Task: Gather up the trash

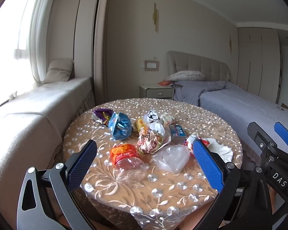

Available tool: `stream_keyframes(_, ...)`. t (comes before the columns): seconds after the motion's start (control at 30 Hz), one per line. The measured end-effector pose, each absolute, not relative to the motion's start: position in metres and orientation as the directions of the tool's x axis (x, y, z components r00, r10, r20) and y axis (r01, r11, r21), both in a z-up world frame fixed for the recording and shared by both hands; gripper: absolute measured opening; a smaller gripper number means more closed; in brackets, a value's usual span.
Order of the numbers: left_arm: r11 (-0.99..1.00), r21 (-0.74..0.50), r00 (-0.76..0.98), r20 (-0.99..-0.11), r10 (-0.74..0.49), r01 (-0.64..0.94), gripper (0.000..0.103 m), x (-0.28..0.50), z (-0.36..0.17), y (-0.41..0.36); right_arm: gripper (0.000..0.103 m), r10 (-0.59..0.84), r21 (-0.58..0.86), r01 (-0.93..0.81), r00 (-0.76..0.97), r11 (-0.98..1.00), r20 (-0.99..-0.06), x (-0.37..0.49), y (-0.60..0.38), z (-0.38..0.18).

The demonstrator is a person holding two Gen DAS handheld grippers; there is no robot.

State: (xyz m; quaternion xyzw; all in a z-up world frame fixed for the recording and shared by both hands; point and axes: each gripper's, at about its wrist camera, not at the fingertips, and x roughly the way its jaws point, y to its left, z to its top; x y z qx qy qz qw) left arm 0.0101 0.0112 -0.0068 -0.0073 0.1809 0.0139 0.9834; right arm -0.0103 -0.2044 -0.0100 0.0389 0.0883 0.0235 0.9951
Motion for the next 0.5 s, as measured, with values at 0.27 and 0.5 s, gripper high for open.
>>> stream_keyframes(0.27,1.000,-0.016,0.934,-0.356,0.018,-0.025,0.098,0.0102,-0.0070,0.0108,0.099,0.055,0.088,-0.040,0.983,0.995,-0.176,-0.0110,-0.2062,-0.0106)
stream_keyframes(0.5,0.999,-0.032,0.936,-0.353,0.007,-0.019,0.098,0.0099,-0.0061,0.0116,0.099,0.061,0.093,-0.045,0.982,0.995,-0.178,-0.0111,-0.2075,-0.0106)
